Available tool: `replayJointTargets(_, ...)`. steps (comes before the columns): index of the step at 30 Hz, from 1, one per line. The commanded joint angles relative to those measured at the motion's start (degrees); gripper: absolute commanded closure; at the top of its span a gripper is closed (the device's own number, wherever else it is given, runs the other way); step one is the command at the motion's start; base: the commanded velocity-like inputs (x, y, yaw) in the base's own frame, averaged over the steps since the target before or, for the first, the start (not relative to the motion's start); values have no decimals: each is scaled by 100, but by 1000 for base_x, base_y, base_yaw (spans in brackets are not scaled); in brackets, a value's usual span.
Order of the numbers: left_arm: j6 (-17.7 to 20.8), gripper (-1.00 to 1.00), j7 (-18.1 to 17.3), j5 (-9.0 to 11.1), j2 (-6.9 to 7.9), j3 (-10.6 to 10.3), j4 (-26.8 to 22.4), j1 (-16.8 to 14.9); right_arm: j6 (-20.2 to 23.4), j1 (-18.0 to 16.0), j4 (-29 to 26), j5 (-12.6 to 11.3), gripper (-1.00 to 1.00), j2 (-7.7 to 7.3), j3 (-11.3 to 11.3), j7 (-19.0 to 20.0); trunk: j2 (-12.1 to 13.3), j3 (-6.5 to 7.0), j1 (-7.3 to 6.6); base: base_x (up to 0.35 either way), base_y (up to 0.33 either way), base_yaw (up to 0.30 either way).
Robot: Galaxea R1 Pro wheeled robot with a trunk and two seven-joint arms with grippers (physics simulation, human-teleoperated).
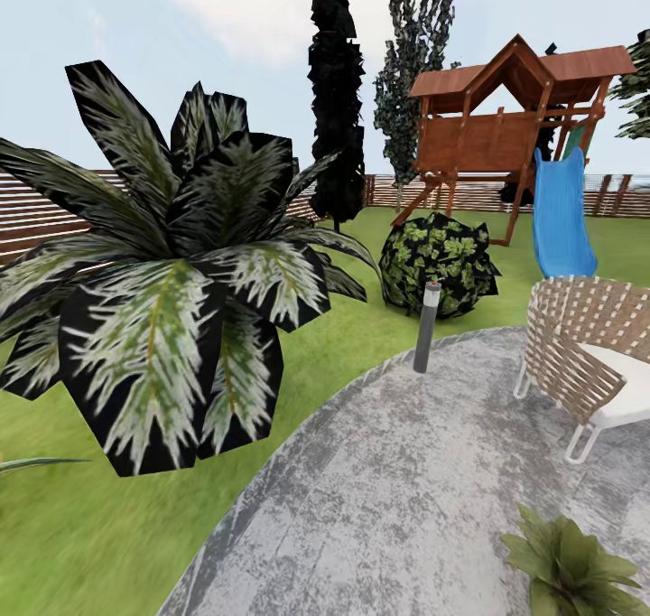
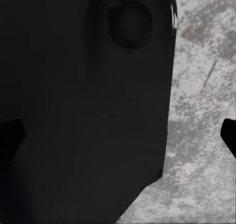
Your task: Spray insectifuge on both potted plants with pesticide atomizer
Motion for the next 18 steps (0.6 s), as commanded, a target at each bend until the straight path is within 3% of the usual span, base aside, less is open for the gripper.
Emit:
replayJointTargets(1, -9, -100, 18, -3, 2, 9, -9, 21, -9, 9, 0, -6, -100, 0, -13, 9, -3, -3, 0, 0, 0, 0)
replayJointTargets(6, -9, -100, 18, 10, -4, 9, -9, 19, -9, 9, 1, -2, -100, 0, -12, 15, -3, -3, 0, 0, 0, 0)
replayJointTargets(13, -9, -100, 18, -12, 12, -7, -17, 18, -14, -57, -227, 8, -100, 226, -13, 18, -3, -3, 0, 0, 0, 0)
replayJointTargets(18, -9, -100, 18, 6, 2, 6, -18, 18, -17, -61, -388, 8, -100, 253, -24, 18, -3, -3, 0, 0, 0, 0)
